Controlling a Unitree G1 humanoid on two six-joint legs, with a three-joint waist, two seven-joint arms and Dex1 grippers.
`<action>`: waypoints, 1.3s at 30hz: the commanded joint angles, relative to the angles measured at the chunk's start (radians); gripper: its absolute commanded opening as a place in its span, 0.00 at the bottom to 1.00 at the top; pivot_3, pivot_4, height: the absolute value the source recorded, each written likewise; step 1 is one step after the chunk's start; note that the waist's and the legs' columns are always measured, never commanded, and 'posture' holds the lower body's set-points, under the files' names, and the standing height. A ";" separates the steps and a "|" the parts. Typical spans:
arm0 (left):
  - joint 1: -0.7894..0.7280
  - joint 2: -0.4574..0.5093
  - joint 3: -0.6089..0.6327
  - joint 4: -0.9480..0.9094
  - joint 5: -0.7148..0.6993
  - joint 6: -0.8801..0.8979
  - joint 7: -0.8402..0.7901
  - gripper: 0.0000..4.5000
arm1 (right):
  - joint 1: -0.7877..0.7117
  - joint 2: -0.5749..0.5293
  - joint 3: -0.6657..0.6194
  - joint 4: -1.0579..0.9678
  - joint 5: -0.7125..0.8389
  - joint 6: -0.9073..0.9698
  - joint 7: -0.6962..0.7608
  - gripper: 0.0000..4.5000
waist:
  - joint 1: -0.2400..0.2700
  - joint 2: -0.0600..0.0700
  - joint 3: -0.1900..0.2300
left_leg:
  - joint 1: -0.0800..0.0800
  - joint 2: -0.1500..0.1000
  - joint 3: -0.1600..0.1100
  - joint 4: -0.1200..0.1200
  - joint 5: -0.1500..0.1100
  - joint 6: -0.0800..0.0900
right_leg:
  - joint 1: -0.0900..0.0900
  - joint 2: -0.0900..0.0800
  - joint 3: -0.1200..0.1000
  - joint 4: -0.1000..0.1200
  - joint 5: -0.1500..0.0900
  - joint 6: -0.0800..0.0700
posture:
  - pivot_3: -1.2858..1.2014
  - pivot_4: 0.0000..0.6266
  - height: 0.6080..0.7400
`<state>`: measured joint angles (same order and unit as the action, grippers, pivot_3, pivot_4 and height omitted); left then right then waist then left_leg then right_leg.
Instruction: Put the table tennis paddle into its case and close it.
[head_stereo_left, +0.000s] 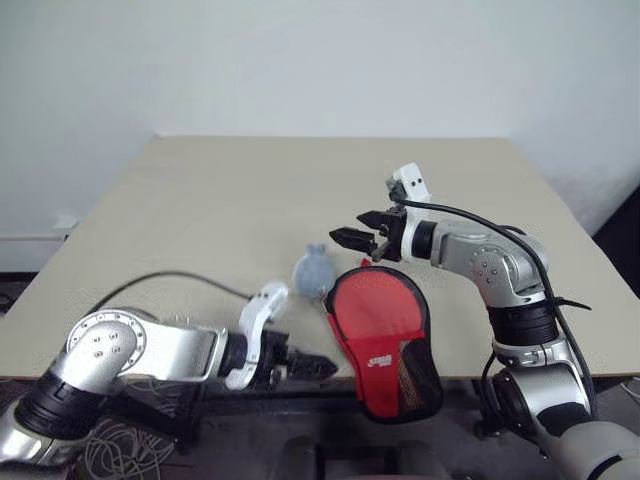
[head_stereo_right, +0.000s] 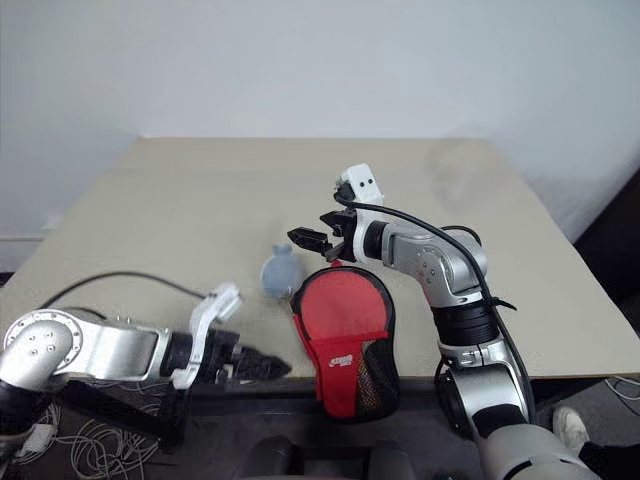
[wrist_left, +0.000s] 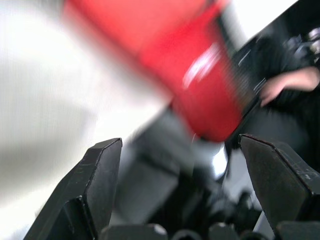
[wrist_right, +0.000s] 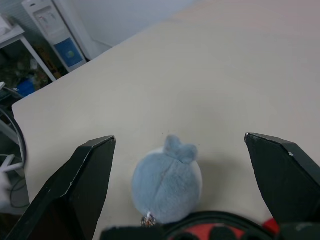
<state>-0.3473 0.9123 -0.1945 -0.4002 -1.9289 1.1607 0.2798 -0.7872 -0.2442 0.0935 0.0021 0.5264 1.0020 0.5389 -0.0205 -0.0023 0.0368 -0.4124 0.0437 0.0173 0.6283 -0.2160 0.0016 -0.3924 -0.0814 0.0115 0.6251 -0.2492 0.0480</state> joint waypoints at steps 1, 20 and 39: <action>-0.007 -0.068 -0.023 -0.010 0.137 -0.050 -0.002 0.68 | -0.058 0.001 -0.021 0.015 -0.022 -0.048 -0.003 1.00 | -0.001 -0.001 0.001 | 0.000 0.000 0.000 0.000 0.001 0.001 | 0.000 0.000 0.000 0.000 0.000 0.000 | 0.52 0.00 1.00; -0.058 -0.450 -0.230 0.058 1.083 -0.242 -0.411 0.01 | -0.260 -0.054 0.004 0.306 -0.146 -0.204 0.115 1.00 | -0.002 -0.001 0.002 | -0.001 0.001 0.000 0.001 0.004 0.006 | -0.001 0.003 0.002 0.002 0.001 0.001 | 0.52 0.00 1.00; -0.074 -0.686 -0.317 0.417 1.547 -0.446 -0.623 0.01 | -0.393 -0.042 0.156 0.431 -0.194 -0.075 0.384 1.00 | -0.002 -0.001 0.002 | -0.001 0.001 -0.001 0.003 0.004 0.007 | 0.000 0.003 0.002 0.005 0.001 0.001 | 0.52 0.00 1.00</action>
<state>-0.4200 0.2227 -0.4948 -0.0291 -0.4309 0.7208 -0.3348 -1.1367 -0.2810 0.2392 0.4396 0.3332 0.9295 0.8815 -0.0224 -0.0033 0.0387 -0.4128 0.0443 0.0163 0.6318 -0.2121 0.0085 -0.3922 -0.0785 0.0133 0.6302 -0.2484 0.0495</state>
